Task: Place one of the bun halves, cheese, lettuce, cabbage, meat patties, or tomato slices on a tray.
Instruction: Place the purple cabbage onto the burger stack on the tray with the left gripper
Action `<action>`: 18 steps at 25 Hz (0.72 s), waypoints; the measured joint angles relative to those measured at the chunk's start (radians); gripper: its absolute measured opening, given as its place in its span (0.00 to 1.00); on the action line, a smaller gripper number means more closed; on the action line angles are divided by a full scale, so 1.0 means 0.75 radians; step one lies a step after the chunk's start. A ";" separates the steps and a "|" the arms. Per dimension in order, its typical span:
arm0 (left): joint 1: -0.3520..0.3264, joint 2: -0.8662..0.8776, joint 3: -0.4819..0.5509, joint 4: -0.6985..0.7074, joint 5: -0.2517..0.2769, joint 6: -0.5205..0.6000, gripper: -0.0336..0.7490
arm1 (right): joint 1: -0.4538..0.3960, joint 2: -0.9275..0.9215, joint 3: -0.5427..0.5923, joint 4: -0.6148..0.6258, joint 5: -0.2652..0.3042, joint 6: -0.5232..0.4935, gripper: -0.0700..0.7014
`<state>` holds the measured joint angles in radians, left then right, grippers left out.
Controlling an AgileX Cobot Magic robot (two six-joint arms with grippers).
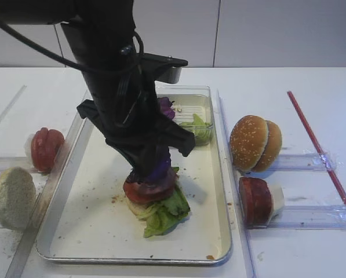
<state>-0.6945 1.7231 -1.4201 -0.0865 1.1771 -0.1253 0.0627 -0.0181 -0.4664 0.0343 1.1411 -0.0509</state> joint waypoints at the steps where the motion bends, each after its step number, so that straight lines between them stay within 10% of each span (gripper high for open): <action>1: 0.000 0.003 0.000 0.000 -0.003 0.000 0.07 | 0.000 0.000 0.000 0.000 0.000 0.000 0.59; 18: 0.000 0.039 0.000 -0.003 -0.033 0.005 0.15 | 0.000 0.000 0.000 0.000 0.000 0.000 0.59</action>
<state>-0.6945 1.7521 -1.4201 -0.0887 1.1520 -0.1215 0.0627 -0.0181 -0.4664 0.0343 1.1411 -0.0509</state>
